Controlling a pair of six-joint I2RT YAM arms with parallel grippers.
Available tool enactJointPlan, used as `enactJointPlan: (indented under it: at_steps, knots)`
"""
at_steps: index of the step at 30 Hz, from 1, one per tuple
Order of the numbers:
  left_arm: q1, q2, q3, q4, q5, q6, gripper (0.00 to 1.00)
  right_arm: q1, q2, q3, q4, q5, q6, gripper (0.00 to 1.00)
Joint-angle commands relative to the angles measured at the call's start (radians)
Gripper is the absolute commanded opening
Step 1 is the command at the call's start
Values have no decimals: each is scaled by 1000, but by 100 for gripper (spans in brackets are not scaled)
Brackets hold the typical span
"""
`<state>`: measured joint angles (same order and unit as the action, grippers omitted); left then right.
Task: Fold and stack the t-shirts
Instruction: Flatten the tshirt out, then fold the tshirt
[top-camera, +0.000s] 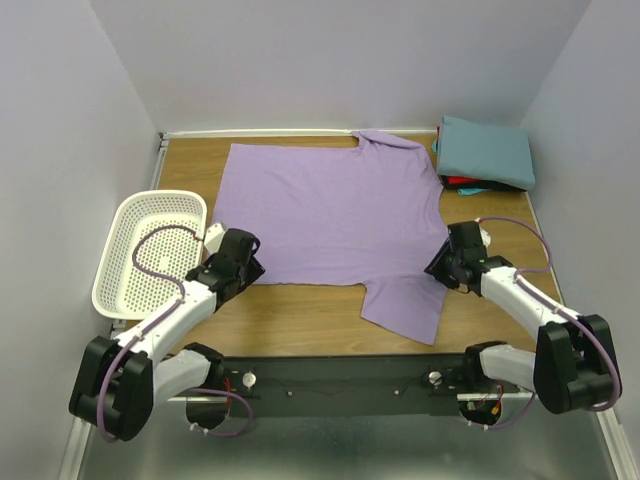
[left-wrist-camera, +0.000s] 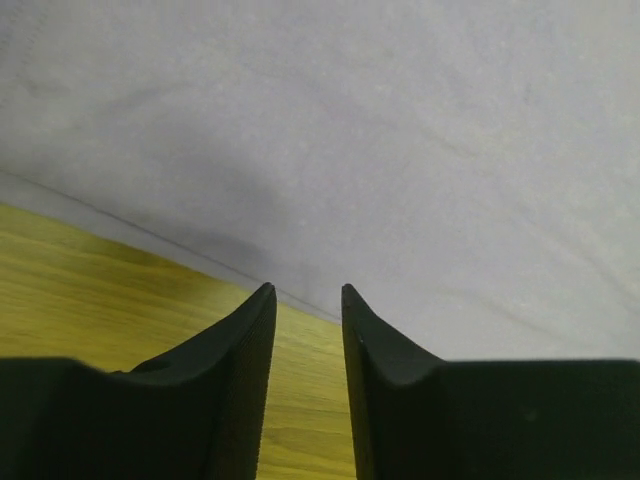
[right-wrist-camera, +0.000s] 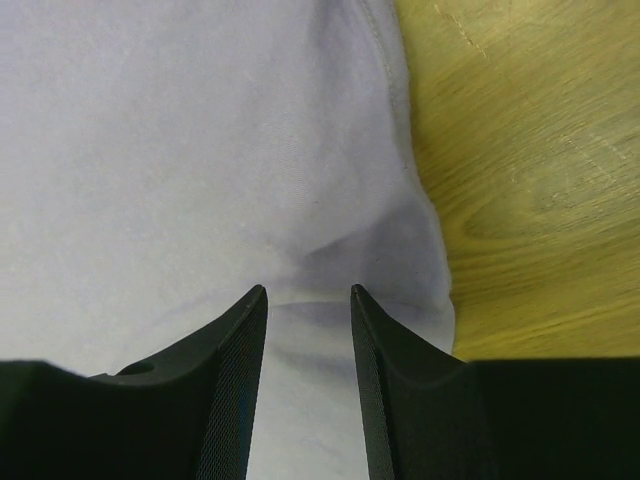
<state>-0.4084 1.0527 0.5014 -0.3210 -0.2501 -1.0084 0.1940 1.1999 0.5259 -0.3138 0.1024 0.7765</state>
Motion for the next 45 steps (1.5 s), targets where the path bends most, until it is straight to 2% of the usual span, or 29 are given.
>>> enactJointPlan:
  at_steps: [1, 4, 6, 11, 17, 31, 37, 45]
  knots:
    - [3, 24, 75, -142, -141, -18, 50, -8, -65, 69, -94, 3, -22, 47]
    - [16, -14, 71, -182, -169, -45, 66, -7, -120, 60, -122, -3, -10, 47]
    - [32, -23, 63, -184, -170, -52, 69, -7, -134, 62, -139, -18, -6, 47]
    - [91, 39, 69, -197, -181, -73, 69, -8, -158, 94, -171, -53, -6, 47]
    - [134, 138, 80, -211, -228, -140, 63, -8, -172, 94, -169, -82, -19, 47]
    - [169, 231, 118, -297, -357, -298, 62, -8, -115, 109, -139, -96, -123, 47]
    - [169, 251, 141, -299, -356, -335, 62, -8, -123, 98, -128, -151, -120, 47]
    - [169, 365, 212, -332, -362, -369, 57, -7, -114, 94, -114, -179, -128, 47]
